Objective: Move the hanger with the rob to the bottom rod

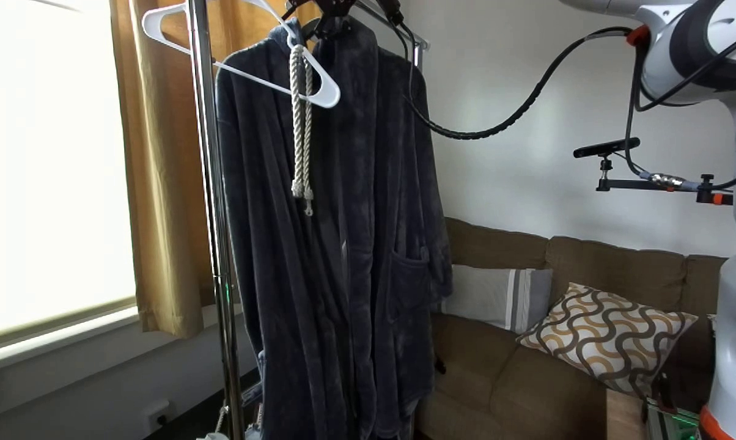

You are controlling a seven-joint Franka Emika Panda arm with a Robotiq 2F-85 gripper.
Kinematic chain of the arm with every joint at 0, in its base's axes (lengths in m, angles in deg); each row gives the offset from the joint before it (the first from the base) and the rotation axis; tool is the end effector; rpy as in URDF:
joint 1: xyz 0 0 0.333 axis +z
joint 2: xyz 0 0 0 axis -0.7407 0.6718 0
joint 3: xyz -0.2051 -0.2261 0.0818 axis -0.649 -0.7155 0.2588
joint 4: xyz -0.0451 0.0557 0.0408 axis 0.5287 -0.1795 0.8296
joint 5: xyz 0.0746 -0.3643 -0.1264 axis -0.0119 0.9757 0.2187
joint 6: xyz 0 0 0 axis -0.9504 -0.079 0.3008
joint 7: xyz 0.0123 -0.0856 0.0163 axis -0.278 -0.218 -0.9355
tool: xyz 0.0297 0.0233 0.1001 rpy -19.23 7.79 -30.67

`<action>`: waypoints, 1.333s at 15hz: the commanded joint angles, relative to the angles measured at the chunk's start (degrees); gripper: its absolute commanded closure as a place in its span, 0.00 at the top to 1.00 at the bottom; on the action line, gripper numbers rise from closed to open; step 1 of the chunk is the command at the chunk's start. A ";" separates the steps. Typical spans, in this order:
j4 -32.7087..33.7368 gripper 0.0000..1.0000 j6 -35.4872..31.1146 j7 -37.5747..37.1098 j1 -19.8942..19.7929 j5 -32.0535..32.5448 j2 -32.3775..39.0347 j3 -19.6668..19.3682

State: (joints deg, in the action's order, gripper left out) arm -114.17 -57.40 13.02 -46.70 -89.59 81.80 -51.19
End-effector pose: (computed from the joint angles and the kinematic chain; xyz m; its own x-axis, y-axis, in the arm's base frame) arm 0.5829 0.0940 0.8511 0.6217 -0.6527 0.4330 -0.2385 -0.6843 -0.6892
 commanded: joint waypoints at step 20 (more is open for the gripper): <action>-19.96 0.01 16.55 2.10 -5.29 -1.01 -19.91 -5.12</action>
State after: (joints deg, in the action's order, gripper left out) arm -126.96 -45.55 14.66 -51.42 -92.01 66.64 -55.78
